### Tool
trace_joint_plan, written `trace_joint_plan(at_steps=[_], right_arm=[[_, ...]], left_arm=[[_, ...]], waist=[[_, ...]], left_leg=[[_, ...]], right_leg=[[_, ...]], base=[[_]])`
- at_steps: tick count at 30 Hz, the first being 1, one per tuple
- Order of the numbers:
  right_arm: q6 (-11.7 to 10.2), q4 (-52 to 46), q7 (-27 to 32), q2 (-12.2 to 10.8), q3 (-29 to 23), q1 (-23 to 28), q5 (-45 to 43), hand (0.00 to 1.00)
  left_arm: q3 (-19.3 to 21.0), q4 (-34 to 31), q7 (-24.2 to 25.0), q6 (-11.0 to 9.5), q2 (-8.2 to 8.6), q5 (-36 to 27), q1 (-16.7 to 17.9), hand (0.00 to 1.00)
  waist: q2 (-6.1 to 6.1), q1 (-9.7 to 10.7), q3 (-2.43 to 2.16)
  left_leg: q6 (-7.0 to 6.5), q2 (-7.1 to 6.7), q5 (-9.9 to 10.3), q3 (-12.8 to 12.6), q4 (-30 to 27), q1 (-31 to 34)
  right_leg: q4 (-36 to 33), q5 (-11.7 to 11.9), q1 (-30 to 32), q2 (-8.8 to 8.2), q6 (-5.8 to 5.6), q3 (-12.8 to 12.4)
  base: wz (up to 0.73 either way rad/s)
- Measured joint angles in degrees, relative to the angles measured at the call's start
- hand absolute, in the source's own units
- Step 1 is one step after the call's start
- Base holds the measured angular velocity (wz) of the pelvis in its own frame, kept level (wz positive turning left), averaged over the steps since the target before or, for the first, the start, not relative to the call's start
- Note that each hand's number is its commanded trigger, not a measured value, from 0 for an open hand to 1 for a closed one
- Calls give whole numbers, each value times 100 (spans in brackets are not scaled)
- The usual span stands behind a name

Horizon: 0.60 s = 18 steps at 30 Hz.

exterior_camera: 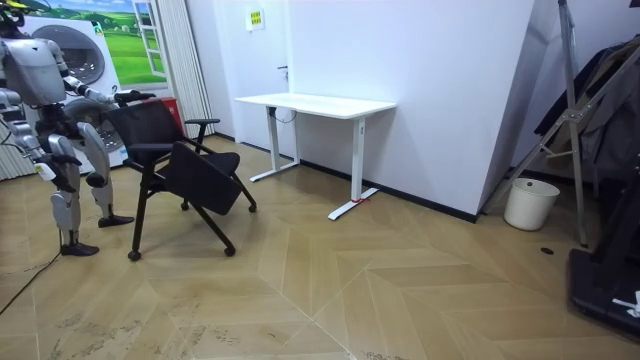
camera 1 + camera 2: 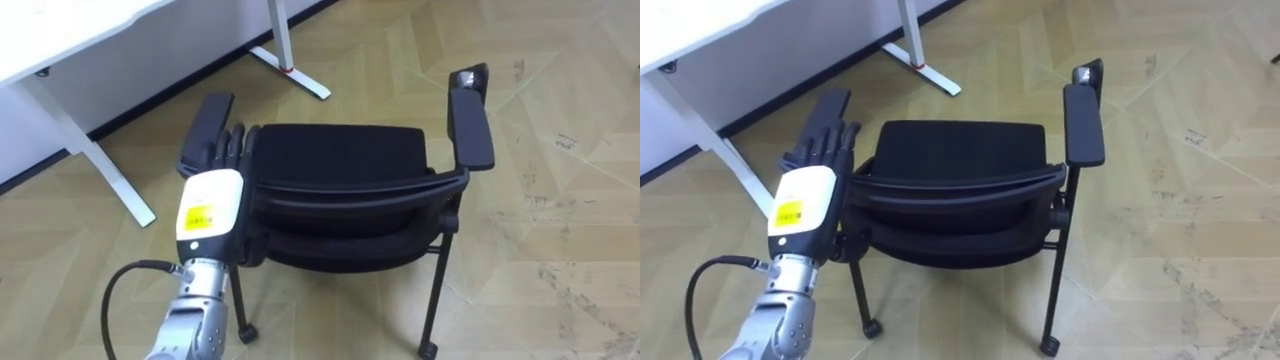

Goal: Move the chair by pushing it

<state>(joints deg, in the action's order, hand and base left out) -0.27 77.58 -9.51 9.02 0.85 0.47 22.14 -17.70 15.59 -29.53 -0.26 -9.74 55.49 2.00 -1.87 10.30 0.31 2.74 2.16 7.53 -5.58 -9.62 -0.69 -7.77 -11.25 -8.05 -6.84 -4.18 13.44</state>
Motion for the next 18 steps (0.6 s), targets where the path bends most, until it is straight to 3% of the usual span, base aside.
trace_joint_plan(at_steps=[8,10,12,14,16,18], right_arm=[[15,1,1,7,-73,13,2,0],[20,0,1,22,-85,15,3,0],[20,-4,5,42,-83,17,3,0],[25,-5,9,65,-65,7,1,0],[24,-11,12,78,-42,16,1,0],[23,-31,8,85,-58,25,1,0]], left_arm=[[-13,110,-2,-7,-50,271,-7,0],[-13,276,-3,-5,-71,273,-28,0],[-16,463,-5,3,-98,279,-27,0],[-28,498,-12,-1,-125,268,-47,0],[-33,604,-34,-3,-139,266,-86,0],[-33,721,6,-3,-163,268,-143,0]], waist=[[-58,70,-31],[-48,67,-8],[-105,65,-32],[-135,41,-29],[-116,39,2],[-156,51,-4]], left_leg=[[0,13,1,-93,11,-24],[0,15,1,-120,18,-37],[0,21,1,-156,23,-42],[-1,28,2,-202,26,-52],[-6,29,7,-229,29,-80],[-7,32,8,-244,34,-105]], right_leg=[[-11,5,22,4,8,-64],[-20,5,24,3,8,-87],[-27,5,47,3,8,-125],[-49,6,73,4,10,-181],[-75,6,73,0,9,-212],[-83,6,67,0,9,-230]], base=[[-5],[-5],[-8],[-11],[-9],[-4]])
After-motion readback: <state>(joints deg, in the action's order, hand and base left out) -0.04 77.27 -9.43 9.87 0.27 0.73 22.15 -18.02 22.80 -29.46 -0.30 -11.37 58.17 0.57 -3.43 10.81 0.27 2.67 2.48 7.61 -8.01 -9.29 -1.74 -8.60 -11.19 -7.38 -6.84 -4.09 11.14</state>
